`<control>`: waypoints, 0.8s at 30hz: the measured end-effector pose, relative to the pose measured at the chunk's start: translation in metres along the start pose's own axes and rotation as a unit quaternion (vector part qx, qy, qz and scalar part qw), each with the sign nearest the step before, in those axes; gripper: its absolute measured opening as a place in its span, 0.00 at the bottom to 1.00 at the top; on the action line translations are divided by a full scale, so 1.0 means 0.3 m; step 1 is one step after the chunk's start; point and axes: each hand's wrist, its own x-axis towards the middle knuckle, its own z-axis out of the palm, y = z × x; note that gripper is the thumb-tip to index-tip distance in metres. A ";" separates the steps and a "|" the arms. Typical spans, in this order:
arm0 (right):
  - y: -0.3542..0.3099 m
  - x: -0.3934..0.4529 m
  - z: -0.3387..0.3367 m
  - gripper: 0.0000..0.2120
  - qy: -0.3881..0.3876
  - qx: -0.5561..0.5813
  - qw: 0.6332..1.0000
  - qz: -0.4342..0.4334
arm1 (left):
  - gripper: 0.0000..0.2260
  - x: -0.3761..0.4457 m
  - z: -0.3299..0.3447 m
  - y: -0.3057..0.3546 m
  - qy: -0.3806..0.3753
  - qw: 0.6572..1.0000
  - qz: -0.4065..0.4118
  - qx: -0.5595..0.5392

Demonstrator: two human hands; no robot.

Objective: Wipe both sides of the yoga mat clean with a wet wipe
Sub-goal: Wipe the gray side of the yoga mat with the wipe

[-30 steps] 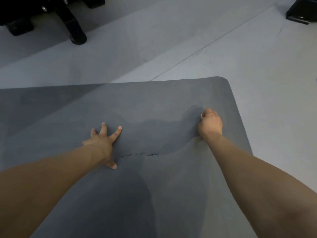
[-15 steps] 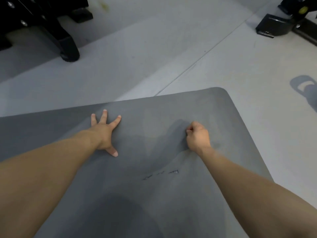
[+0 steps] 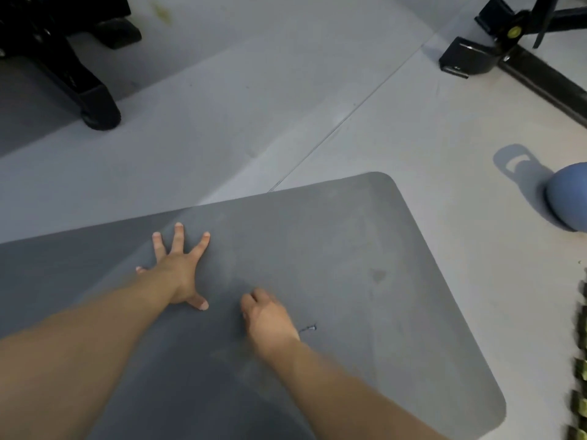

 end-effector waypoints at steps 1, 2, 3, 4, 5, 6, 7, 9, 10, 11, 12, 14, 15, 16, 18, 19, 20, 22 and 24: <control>0.010 -0.012 0.011 0.11 0.019 -0.009 1.000 -0.020 | 0.67 0.006 0.005 0.001 0.003 1.000 0.002 0.001; 0.021 -0.025 0.021 0.13 0.035 -0.010 0.999 -0.036 | 0.67 0.010 0.011 -0.002 0.004 1.000 0.002 0.001; 0.037 -0.034 0.030 0.15 0.051 -0.006 0.997 -0.052 | 0.67 0.015 0.015 -0.006 0.007 1.000 0.000 0.000; 0.059 -0.036 0.035 0.16 0.061 -0.003 0.995 -0.074 | 0.67 0.018 0.016 -0.007 0.008 1.000 0.000 0.002; 0.084 -0.033 0.029 0.16 0.064 -0.012 0.992 -0.107 | 0.67 0.020 0.019 -0.009 0.009 1.000 -0.001 0.005; 0.122 -0.019 0.014 0.14 0.069 -0.035 0.986 -0.146 | 0.68 0.024 0.019 -0.010 0.012 1.000 -0.001 0.007; 0.177 0.000 -0.006 0.12 0.075 -0.063 0.979 -0.178 | 0.68 0.028 0.021 -0.010 0.013 1.000 -0.002 0.007; 0.336 0.056 -0.068 0.11 0.111 -0.092 0.974 -0.175 | 0.68 0.035 0.025 -0.010 0.020 1.000 -0.006 0.010; 0.434 0.082 -0.110 0.10 0.140 -0.084 0.978 -0.130 | 0.68 0.040 0.027 -0.012 0.022 1.000 -0.007 0.014; 0.536 0.103 -0.156 0.10 0.176 -0.069 0.980 -0.065 | 0.68 0.043 0.030 -0.016 0.024 1.000 -0.007 0.016; 0.640 0.114 -0.205 0.09 0.211 -0.057 0.976 0.012 | 0.69 0.050 0.032 -0.021 0.026 1.000 -0.005 0.016; 0.820 0.105 -0.288 0.05 0.261 -0.030 0.954 0.145 | 0.70 0.060 0.037 -0.032 0.034 0.999 0.000 0.013; 0.882 0.091 -0.320 0.03 0.277 -0.017 0.941 0.191 | 0.70 0.063 0.037 -0.036 0.038 0.999 0.001 0.010; 0.925 0.076 -0.341 0.02 0.289 -0.001 0.929 0.230 | 0.70 0.062 0.036 -0.038 0.039 0.999 0.000 0.008; 0.959 0.063 -0.365 0.03 0.300 0.041 0.904 0.303 | 0.70 0.056 0.035 -0.037 0.039 0.999 0.001 0.005; 0.956 0.068 -0.367 0.04 0.310 0.058 0.892 0.324 | 0.69 0.051 0.034 -0.034 0.039 0.999 0.000 0.003; 0.943 0.079 -0.364 0.04 0.323 0.068 0.883 0.334 | 0.69 0.043 0.032 -0.029 0.038 0.999 -0.001 0.002; 0.878 0.119 -0.341 0.04 0.343 0.077 0.880 0.320 | 0.68 0.026 0.025 -0.019 0.037 0.999 -0.010 0.005; 0.775 0.156 -0.290 0.02 0.348 0.088 0.895 0.264 | 0.67 0.013 0.019 -0.008 0.035 0.999 -0.015 0.002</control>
